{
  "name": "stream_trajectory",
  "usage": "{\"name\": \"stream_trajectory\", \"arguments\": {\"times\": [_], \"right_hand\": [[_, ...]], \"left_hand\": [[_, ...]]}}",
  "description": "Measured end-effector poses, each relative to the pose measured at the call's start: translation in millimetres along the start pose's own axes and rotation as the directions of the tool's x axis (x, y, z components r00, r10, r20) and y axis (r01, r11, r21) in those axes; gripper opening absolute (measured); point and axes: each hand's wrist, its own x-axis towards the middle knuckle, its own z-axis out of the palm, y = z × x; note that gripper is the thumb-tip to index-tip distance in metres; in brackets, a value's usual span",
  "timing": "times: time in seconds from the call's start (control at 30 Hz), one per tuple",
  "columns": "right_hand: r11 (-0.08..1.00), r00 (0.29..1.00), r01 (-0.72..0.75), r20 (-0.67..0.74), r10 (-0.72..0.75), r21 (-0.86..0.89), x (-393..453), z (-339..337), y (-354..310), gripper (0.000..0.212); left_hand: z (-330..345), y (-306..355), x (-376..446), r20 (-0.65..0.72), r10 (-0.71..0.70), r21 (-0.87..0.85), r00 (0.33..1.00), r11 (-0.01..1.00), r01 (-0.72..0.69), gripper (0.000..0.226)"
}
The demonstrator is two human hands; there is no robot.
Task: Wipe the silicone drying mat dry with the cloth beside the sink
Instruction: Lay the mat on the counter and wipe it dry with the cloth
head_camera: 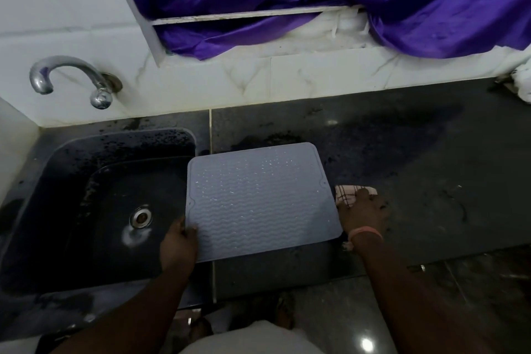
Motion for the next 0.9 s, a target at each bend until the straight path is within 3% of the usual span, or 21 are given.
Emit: {"name": "stream_trajectory", "arguments": {"times": [0.1,0.17,0.23,0.3,0.4,0.43,0.47,0.5,0.57,0.63,0.7,0.8,0.83,0.87,0.9], "right_hand": [[0.988,0.996,0.083,-0.03,-0.08,0.133,17.4,-9.0,9.3,0.028],[0.948,0.998,0.061,-0.042,-0.051,0.312,21.8,-16.6,14.3,0.02],[0.831,0.997,-0.014,-0.053,0.053,0.555,15.5,-27.3,10.8,0.02],[0.605,0.992,-0.046,-0.035,0.121,0.795,-4.0,-40.0,-2.3,0.018],[0.247,0.995,-0.098,0.086,0.058,0.964,-45.7,-50.6,-21.6,0.003],[0.159,0.99,-0.141,0.143,-0.002,0.977,-60.4,-45.9,-26.1,0.005],[0.143,0.979,-0.188,0.197,-0.053,0.972,-77.5,-38.1,-32.4,0.01],[0.177,0.965,-0.218,0.239,-0.106,0.96,-94.4,-28.5,-39.6,0.015],[0.258,0.944,-0.219,0.271,-0.187,0.941,-132.5,-5.5,-60.2,0.016],[0.39,0.924,-0.138,0.26,-0.281,0.91,-163.6,18.6,-78.1,0.028],[0.549,0.908,-0.008,0.236,-0.346,0.836,-180.7,27.4,-86.7,0.054],[0.649,0.863,0.108,0.253,-0.438,0.753,-178.3,21.6,-87.8,0.051],[0.687,0.849,0.171,0.248,-0.467,0.706,-171.1,16.7,-85.7,0.044],[0.725,0.859,0.21,0.23,-0.457,0.656,-161.3,10.0,-86.3,0.037],[0.763,0.901,0.218,0.176,-0.397,0.608,-150.0,2.0,-85.8,0.031]], "left_hand": [[1.6,6.2,-6.6,-0.069,-0.06,-0.044,0.996,0.997,0.057,0.061],[1.9,12.3,-5.7,-0.135,-0.024,-0.05,0.99,0.999,0.017,0.063],[6.1,15.8,0.6,-0.192,0.089,0.012,0.977,0.996,-0.088,0.057],[9.5,26.0,4.5,-0.189,0.174,-0.012,0.967,0.984,-0.179,0.045],[10.0,60.3,-4.1,0.011,0.203,-0.234,0.979,0.953,-0.194,0.021],[9.7,73.8,-9.9,0.141,0.206,-0.317,0.968,0.936,-0.153,0.016],[9.0,89.4,-18.6,0.298,0.174,-0.402,0.938,0.915,-0.042,0.015],[10.1,103.9,-28.3,0.466,0.132,-0.477,0.875,0.871,0.122,0.015],[10.5,121.8,-53.0,0.724,0.131,-0.478,0.677,0.803,0.356,0.02],[9.7,119.6,-70.3,0.789,0.219,-0.438,0.575,0.855,0.276,0.022],[8.6,103.7,-72.1,0.794,0.248,-0.441,0.555,0.864,0.244,0.028],[-3.5,81.3,-55.7,0.833,0.255,-0.475,0.491,0.785,0.397,0.046],[-7.8,76.3,-50.1,0.824,0.243,-0.485,0.512,0.768,0.417,0.046],[-12.0,71.9,-43.9,0.784,0.225,-0.491,0.578,0.794,0.357,0.041],[-14.2,63.8,-34.1,0.694,0.198,-0.464,0.692,0.858,0.22,0.035]]}}
